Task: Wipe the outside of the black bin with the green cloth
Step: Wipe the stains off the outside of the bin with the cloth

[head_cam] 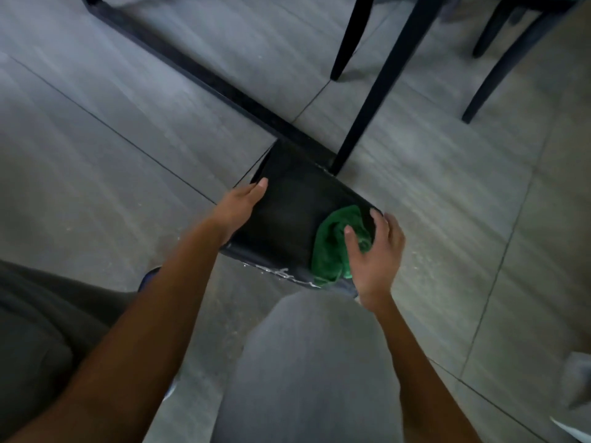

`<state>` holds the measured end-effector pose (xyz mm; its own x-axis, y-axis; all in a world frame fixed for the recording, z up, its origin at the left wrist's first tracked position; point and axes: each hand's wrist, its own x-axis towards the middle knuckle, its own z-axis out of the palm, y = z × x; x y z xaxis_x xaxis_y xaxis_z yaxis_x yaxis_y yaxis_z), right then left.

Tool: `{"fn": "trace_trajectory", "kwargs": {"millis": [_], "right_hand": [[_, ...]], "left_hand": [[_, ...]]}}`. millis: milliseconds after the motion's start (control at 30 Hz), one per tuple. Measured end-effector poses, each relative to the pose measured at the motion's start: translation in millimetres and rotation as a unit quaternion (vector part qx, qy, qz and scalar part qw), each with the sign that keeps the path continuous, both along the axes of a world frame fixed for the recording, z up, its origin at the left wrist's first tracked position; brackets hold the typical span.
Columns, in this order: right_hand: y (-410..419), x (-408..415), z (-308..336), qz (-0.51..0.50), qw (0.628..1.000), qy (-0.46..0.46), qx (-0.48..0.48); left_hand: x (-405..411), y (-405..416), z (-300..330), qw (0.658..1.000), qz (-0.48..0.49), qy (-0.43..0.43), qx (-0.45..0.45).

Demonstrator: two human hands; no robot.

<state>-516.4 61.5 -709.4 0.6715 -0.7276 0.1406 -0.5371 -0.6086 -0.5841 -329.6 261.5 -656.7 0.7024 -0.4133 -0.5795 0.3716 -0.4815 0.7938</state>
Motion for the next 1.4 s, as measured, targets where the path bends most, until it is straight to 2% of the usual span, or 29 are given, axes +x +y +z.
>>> {"fn": "trace_trajectory", "kwargs": {"millis": [67,100,167,267,333,400,467,567,633,700,767,833,933,967,1033,1100,1167,1233,1300,1400], "right_hand": [[20,4,-4,0.035,0.997,0.069,0.018],[32,5,-8,0.061,0.993,0.097,-0.003],[40,0,-18,0.088,0.990,0.107,-0.039],[9,-2,-29,0.003,0.995,0.097,0.001],[-14,12,-33,-0.097,0.988,0.101,0.066],[-18,42,-27,-0.151,0.979,0.114,0.081],[-2,75,-14,-0.097,0.991,0.089,0.039],[42,105,3,0.051,0.998,0.026,-0.032],[72,92,6,0.149,0.987,0.033,-0.049],[79,60,-5,0.194,0.979,0.036,-0.049],[65,22,-22,0.158,0.985,0.046,-0.046],[33,-5,-36,0.057,0.995,0.074,-0.024],[-11,7,-35,-0.118,0.984,0.102,0.088],[-15,21,-30,-0.146,0.979,0.103,0.099],[-5,54,-17,-0.109,0.989,0.076,0.062],[27,86,-2,-0.001,0.999,0.032,-0.012],[66,94,12,0.114,0.991,0.036,-0.056],[80,78,15,0.169,0.983,0.041,-0.060],[66,43,-3,0.162,0.984,0.050,-0.052],[21,-15,-31,0.051,0.996,0.077,-0.020]], "left_hand": [[-5,-1,-3,1.000,-0.008,0.007,0.003],[-6,-2,-4,1.000,-0.016,0.010,0.002],[-8,-1,-3,1.000,-0.023,0.014,-0.002],[-8,-2,-3,0.999,-0.033,0.012,-0.011],[-12,-4,5,0.999,-0.044,-0.004,-0.012],[-13,-10,6,0.998,-0.056,-0.018,-0.014],[-16,-14,7,0.997,-0.061,-0.041,-0.012],[-17,-16,9,0.997,-0.035,-0.067,-0.019],[-16,-15,8,0.997,-0.024,-0.060,-0.033],[-13,-11,7,0.999,0.002,-0.044,-0.031],[-8,-7,3,0.999,0.001,-0.043,-0.011],[-6,-7,1,0.998,-0.028,-0.051,-0.004],[-5,-11,7,0.997,-0.059,-0.052,-0.018],[-6,-14,6,0.996,-0.068,-0.057,-0.020],[-11,-19,10,0.995,-0.071,-0.071,-0.021],[-12,-20,11,0.995,-0.052,-0.083,-0.027],[-13,-22,10,0.995,-0.043,-0.077,-0.041],[-16,-24,12,0.996,-0.033,-0.065,-0.042],[-17,-22,14,0.996,-0.021,-0.076,-0.035],[-14,-19,10,0.996,-0.037,-0.076,-0.032]]}}
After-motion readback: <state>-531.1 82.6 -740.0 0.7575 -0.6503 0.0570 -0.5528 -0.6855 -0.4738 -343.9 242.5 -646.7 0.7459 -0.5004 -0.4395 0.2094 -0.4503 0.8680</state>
